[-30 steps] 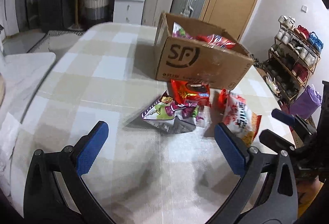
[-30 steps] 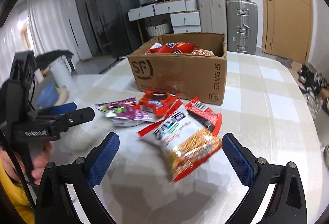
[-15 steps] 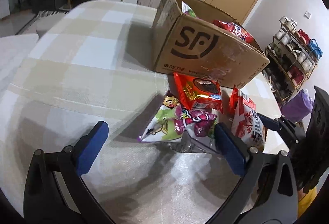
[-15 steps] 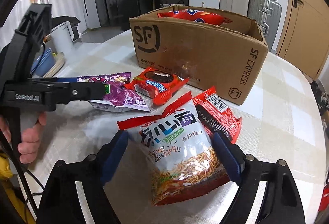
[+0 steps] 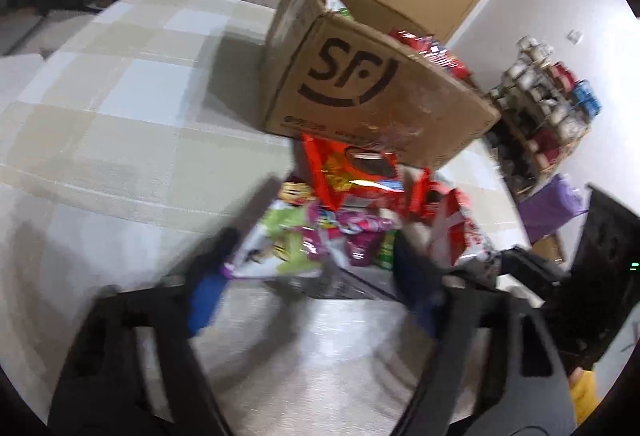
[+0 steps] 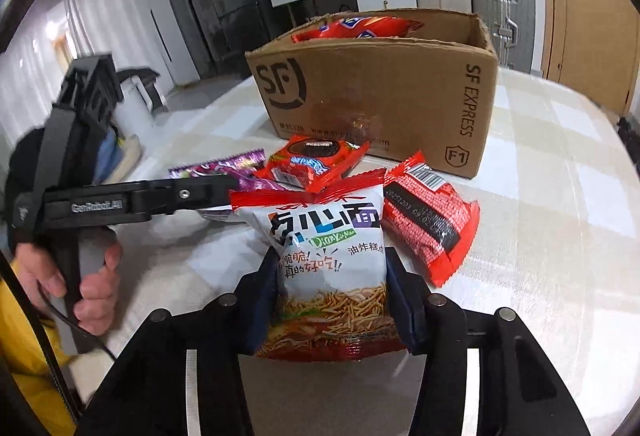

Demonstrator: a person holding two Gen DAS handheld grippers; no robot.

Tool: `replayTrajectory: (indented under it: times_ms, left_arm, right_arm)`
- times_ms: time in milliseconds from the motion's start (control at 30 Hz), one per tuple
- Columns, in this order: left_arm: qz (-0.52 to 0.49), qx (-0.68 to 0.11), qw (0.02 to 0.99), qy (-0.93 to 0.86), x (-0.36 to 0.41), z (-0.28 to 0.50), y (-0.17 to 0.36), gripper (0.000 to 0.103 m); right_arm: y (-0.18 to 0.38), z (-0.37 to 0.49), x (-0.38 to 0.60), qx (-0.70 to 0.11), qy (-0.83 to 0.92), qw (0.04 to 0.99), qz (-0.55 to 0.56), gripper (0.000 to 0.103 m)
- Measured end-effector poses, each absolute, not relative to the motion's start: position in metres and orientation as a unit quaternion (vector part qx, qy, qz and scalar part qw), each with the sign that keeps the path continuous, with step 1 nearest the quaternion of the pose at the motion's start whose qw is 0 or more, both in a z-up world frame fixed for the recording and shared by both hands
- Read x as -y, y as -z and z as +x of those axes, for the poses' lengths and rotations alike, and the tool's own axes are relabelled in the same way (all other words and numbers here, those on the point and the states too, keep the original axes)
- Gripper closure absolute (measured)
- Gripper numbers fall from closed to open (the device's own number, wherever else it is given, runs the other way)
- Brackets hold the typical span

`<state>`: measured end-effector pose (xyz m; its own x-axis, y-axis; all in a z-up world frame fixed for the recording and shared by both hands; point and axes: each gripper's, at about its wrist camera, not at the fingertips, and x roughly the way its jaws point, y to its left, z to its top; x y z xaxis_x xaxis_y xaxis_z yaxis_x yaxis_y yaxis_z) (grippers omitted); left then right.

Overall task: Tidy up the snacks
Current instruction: 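Grasp the purple candy bag with the left tool while the right tool grasps the white noodle-snack bag, then lift both bags and carry them toward the cardboard box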

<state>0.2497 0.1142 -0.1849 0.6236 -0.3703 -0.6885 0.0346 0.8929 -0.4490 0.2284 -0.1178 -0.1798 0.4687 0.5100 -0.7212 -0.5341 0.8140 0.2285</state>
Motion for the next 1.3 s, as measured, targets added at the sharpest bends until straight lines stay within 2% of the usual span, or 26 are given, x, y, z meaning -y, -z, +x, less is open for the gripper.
replayTrajectory:
  times_ms: [133, 300, 500, 833, 1300]
  left_arm:
    - [-0.191, -0.413, 0.883, 0.114, -0.109, 0.247, 0.183, 0.049]
    - [-0.19, -0.408, 0.886, 0.111, -0.109, 0.243, 0.181, 0.062]
    - [-0.188, -0.401, 0.89, 0.105, -0.106, 0.229, 0.174, 0.07]
    - [-0.173, -0.374, 0.905, 0.106, -0.108, 0.191, 0.144, 0.07]
    - [-0.129, -0.318, 0.935, 0.086, -0.102, 0.093, 0.065, 0.07]
  right_arm:
    - [0.177, 0.222, 0.125, -0.41, -0.311, 0.857, 0.008, 0.053]
    - [0.174, 0.213, 0.13, -0.402, -0.319, 0.858, 0.024, 0.053]
    - [0.166, 0.208, 0.138, -0.391, -0.323, 0.86, 0.049, 0.053]
    - [0.143, 0.189, 0.144, -0.368, -0.321, 0.87, 0.071, 0.053]
    - [0.054, 0.123, 0.139, -0.288, -0.346, 0.889, 0.086, 0.053]
